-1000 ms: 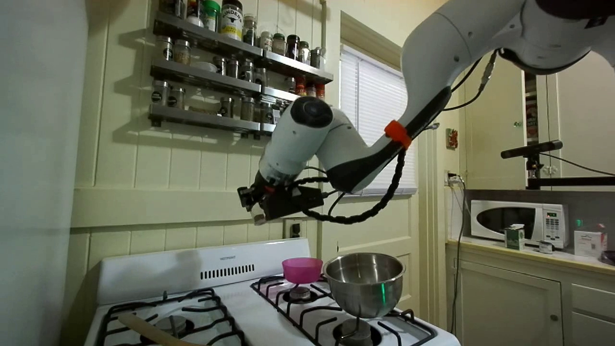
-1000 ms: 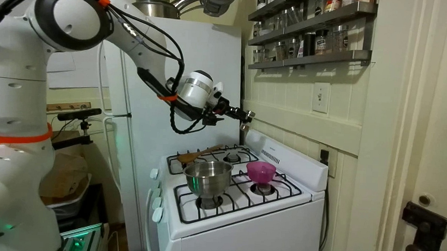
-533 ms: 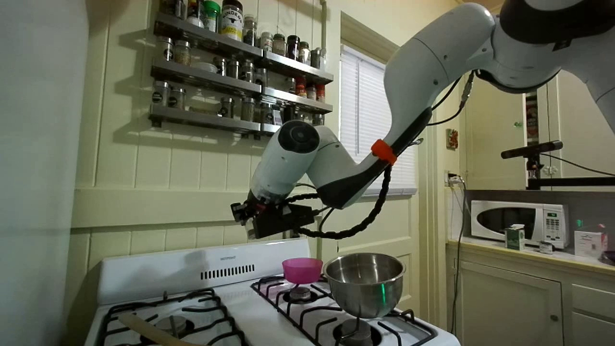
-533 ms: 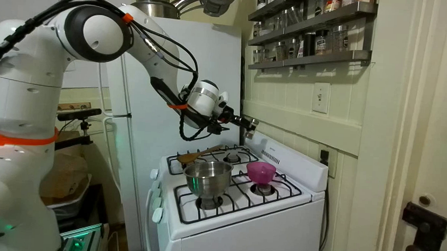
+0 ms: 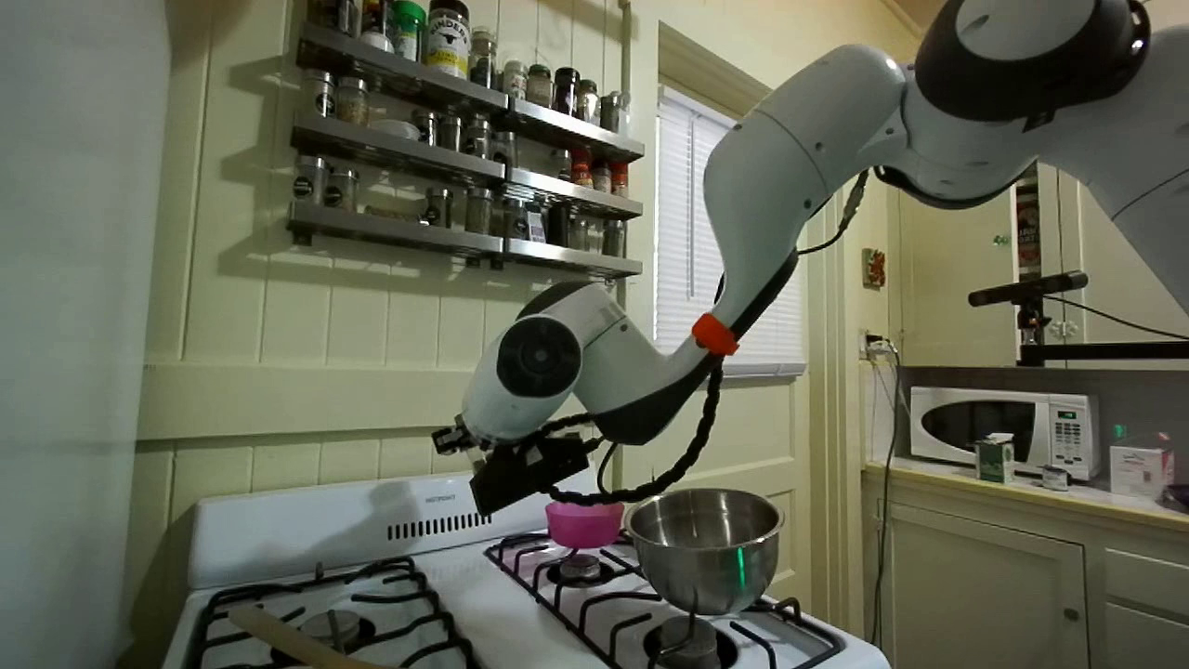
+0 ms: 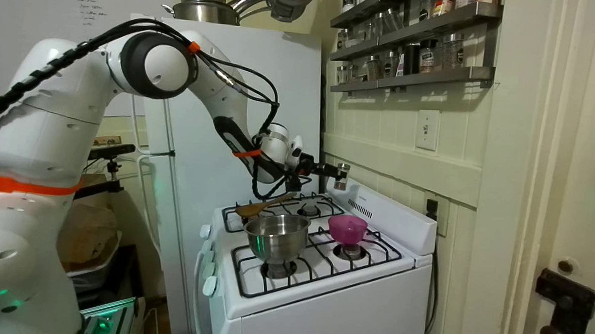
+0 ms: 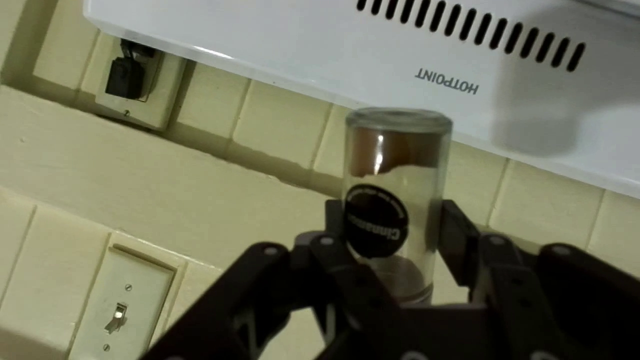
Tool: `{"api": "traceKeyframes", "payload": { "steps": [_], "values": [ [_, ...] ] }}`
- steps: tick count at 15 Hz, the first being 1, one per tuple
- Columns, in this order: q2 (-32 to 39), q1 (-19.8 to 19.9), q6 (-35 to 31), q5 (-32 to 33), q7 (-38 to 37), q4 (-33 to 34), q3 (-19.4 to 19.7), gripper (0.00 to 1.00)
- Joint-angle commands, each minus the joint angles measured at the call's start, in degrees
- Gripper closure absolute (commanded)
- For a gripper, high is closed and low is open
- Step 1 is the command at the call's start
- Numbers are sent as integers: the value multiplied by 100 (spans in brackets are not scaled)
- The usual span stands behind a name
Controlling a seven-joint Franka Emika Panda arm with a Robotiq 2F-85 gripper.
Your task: Put the spice bottle on the stove
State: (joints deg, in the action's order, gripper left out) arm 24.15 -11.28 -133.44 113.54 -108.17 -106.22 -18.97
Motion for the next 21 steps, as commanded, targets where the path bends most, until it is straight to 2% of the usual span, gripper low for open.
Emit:
{"api": "traceKeyframes", "payload": {
  "steps": [1, 4, 8, 16, 21],
  "values": [
    [560, -373, 637, 572, -594, 368, 191, 77],
    [946, -493, 1007, 833, -1136, 633, 212, 77],
    [1327, -569, 1154, 1169, -1767, 1025, 201, 77],
    [1619, -497, 966, 1068, -2672, 1248, 171, 77],
    [1722, -447, 775, 947, -2818, 1280, 147, 77]
  ]
}}
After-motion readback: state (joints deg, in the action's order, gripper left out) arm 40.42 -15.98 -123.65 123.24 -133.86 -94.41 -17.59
